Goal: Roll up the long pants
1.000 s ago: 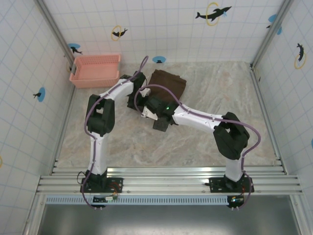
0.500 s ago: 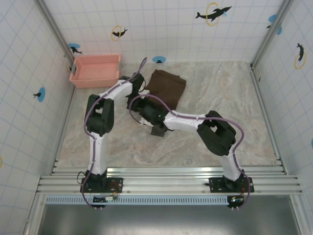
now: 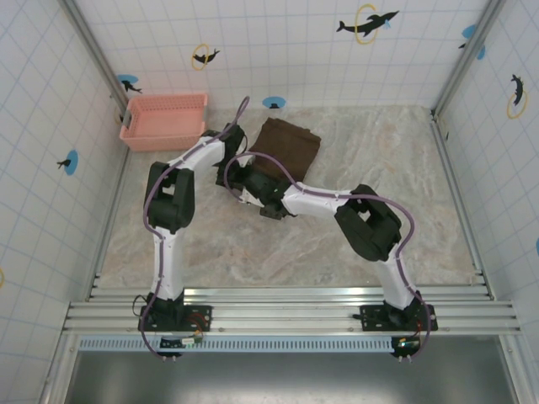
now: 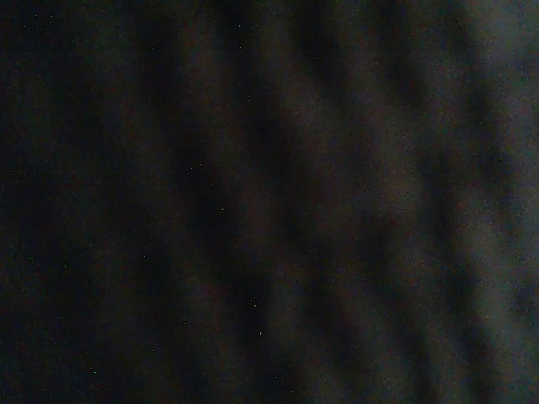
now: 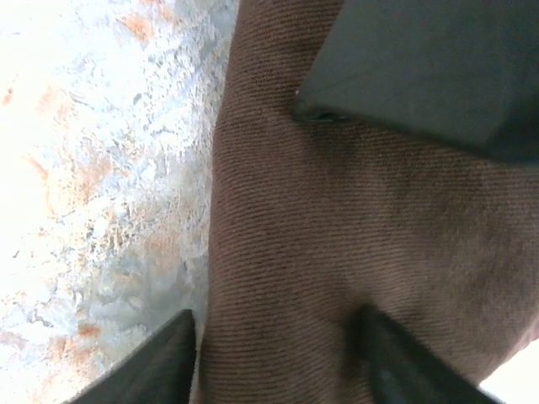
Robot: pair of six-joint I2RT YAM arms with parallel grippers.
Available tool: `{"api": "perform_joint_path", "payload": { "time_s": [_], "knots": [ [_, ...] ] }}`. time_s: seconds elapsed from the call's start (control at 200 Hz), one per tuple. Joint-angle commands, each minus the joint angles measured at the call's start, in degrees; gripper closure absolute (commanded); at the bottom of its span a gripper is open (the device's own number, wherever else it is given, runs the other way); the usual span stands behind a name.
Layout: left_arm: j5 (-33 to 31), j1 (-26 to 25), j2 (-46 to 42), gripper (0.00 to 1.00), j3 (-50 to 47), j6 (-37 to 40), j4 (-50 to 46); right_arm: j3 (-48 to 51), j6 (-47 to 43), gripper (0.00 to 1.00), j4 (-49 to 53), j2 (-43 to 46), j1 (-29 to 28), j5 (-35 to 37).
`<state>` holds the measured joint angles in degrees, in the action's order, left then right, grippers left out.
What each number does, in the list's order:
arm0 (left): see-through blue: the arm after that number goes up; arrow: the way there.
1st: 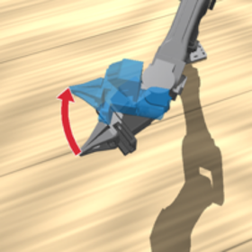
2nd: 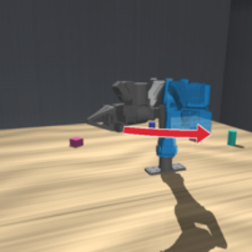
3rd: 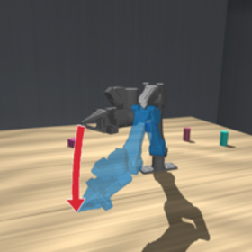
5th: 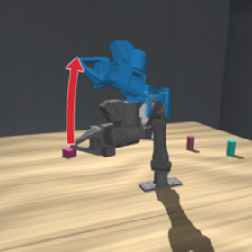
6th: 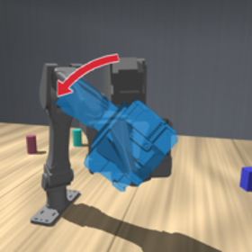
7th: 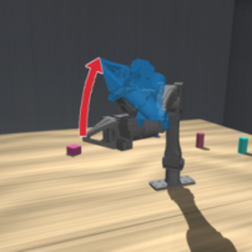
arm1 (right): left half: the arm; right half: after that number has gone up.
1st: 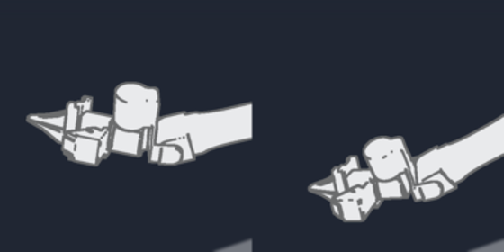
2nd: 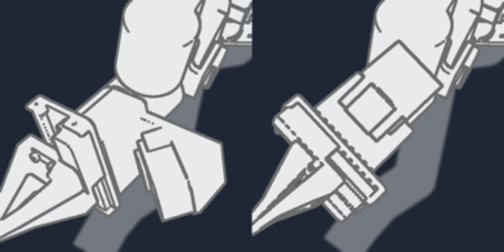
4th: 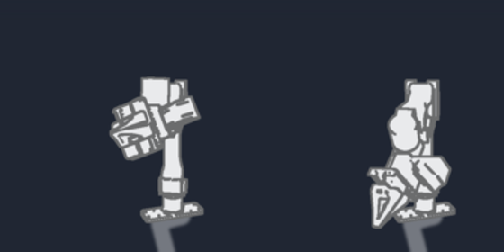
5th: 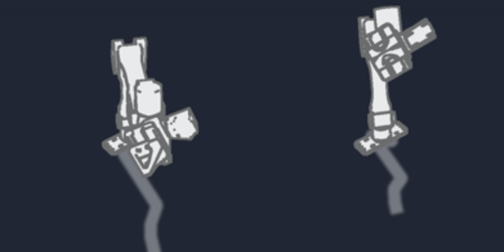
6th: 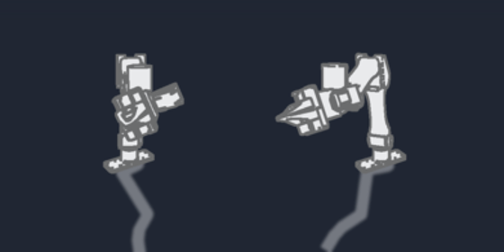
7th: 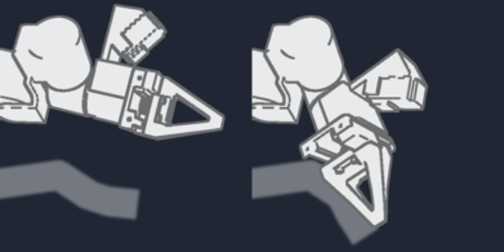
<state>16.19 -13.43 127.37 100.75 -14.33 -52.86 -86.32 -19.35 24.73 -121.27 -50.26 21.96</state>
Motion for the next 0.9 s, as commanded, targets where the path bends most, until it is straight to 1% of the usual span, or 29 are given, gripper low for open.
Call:
{"api": "perform_joint_path", "payload": {
  "time_s": [0.0, 0.04, 0.115, 0.225, 0.375, 0.485, 0.57, 0.605, 0.63, 0.756, 0.801, 0.841, 0.896],
  "knots": [
    [2.2, -0.33, -1.07, 0.02, 0.5, 2.1, -5.47, -1.72, 1.24, 0.74, 2.42, -3.9, 3.71, -3.55],
    [2.34, -0.33, -1.16, 0.03, 0.59, 2.13, -5.59, -2.29, 1.39, 0.76, 3.08, -4.22, 4.09, -4.36],
    [2.51, -0.23, -1.41, 0.03, 0.85, 2.5, -6.06, -3.41, 1.41, 0.75, 4.64, -4.51, 4.99, -6.87],
    [2.88, 0.71, -2.2, 0.03, 1.92, 2.78, -7.27, -5.37, 1.57, 0.75, 8.15, -3.93, 6.3, -12.58],
    [4.12, 3.25, -6.01, 0.03, 3.67, 3.36, -8.47, -6.98, 2.43, 0.74, 12.98, -1.33, 7.67, -21.2],
    [3.35, 4.91, -9.1, 0.02, 4.78, 5.04, -9.91, -10.58, 3.92, 0.75, 20.73, -1.17, 9.02, -29.96],
    [2.94, 5.89, -11.68, 0.02, 4.89, 5.83, -10.33, -11.7, 5.48, 0.76, 24.72, -1.24, 9.97, -36.94],
    [2.81, 6.2, -12.73, 0.03, 4.77, 5.8, -10.26, -11.78, 6.38, 0.76, 25.76, -1.03, 10.49, -39.5],
    [2.74, 6.38, -13.49, 0.03, 4.57, 5.73, -10.1, -11.63, 6.98, 0.76, 26.26, -1.01, 10.89, -43.17],
    [2.49, 7.0, -16.02, 0.02, 3.7, 5.2, -9.48, -11.92, 10.8, 0.77, 28.13, -1.53, 13.17, -53.76],
    [2.63, 7.03, -16.46, 0.02, 3.25, 5.19, -9.21, -11.49, 11.16, 0.78, 28.34, -1.26, 13.8, -54.69],
    [2.78, 7.04, -16.62, 0.03, 2.86, 5.12, -9.12, -10.38, 11.24, 0.77, 27.23, -0.46, 13.87, -52.77],
    [2.97, 7.01, -16.71, 0.02, 1.99, 4.76, -8.57, -9.49, 11.25, 0.69, 26.35, 0.39, 14.04, -50.9]
  ]
}}
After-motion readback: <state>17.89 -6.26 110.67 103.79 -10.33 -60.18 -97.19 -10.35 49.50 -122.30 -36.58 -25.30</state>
